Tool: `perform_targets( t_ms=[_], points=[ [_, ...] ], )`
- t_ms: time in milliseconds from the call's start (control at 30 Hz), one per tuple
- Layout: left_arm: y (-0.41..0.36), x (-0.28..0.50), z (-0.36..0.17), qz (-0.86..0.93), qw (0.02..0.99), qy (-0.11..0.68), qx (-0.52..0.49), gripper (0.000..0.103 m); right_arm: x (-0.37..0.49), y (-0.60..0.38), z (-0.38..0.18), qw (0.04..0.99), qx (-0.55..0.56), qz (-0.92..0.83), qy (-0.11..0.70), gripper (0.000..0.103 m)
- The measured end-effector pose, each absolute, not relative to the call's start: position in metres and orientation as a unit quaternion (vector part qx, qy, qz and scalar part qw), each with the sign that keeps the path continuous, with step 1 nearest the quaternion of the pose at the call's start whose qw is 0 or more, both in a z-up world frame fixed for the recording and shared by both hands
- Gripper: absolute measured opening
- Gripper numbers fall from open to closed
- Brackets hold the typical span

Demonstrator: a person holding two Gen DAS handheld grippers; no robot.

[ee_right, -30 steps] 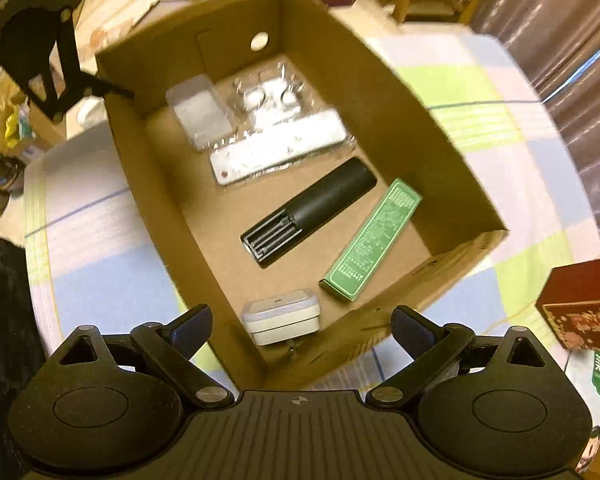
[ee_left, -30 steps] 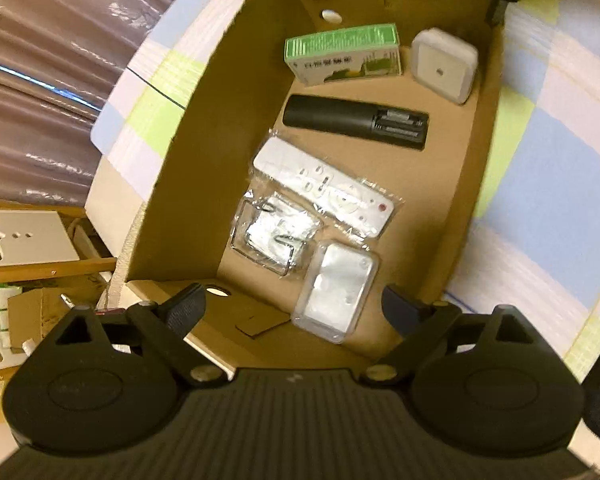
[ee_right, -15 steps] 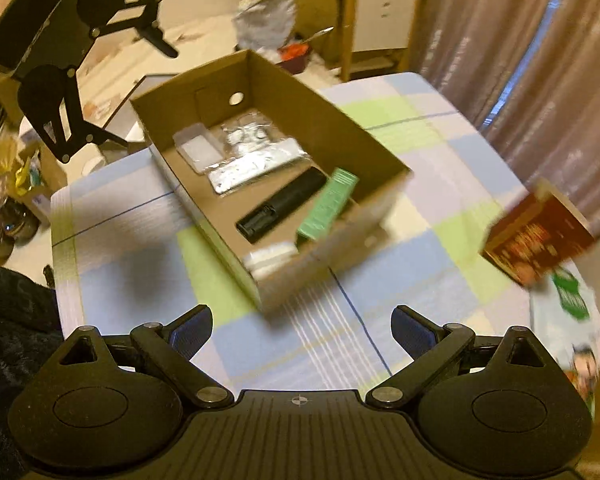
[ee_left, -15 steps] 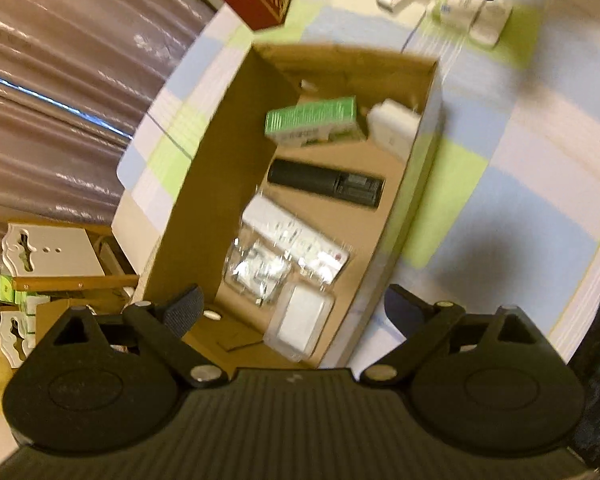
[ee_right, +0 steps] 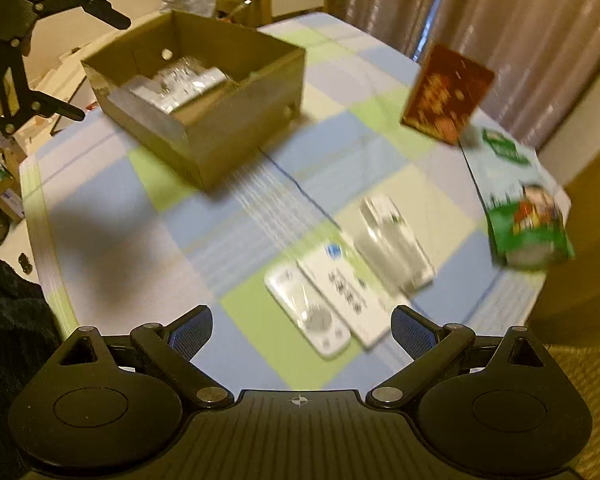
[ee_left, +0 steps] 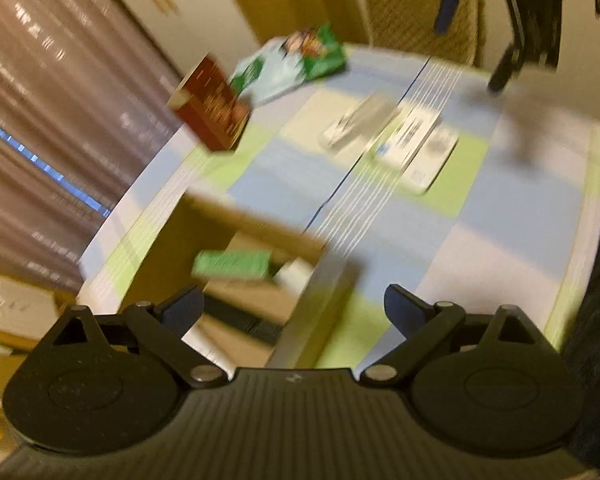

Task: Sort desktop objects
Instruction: 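Withdraw both tools from the box back toward the table items, then grasp the white remote with the left tool while the right tool grasps the clear plastic case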

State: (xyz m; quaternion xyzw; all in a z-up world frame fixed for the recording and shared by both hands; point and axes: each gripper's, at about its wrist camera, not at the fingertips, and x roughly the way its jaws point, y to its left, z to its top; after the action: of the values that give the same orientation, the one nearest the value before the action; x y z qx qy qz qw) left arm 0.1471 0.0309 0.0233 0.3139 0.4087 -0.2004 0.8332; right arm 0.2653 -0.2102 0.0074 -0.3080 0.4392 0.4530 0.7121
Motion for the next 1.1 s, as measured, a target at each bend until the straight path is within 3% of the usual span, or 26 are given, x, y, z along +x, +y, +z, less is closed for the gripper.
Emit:
perform_targets(
  t_ms=[500, 733, 1100],
  points=[
    [-0.071, 0.196, -0.042, -0.282, 0.835, 0.418, 0.22, 0.092, 0.312, -0.308, -0.046, 0.766, -0.191, 0.396, 0.468, 0.098],
    [-0.115, 0.224, -0.094, -0.335, 0.808, 0.439, 0.205, 0.071, 0.325, -0.332, -0.065, 0.767, -0.154, 0.376, 0.496, 0.098],
    [-0.153, 0.272, -0.161, -0.376, 0.745, 0.47, 0.287, 0.059, 0.321, -0.37, -0.083, 0.763, -0.122, 0.351, 0.528, 0.098]
  ],
)
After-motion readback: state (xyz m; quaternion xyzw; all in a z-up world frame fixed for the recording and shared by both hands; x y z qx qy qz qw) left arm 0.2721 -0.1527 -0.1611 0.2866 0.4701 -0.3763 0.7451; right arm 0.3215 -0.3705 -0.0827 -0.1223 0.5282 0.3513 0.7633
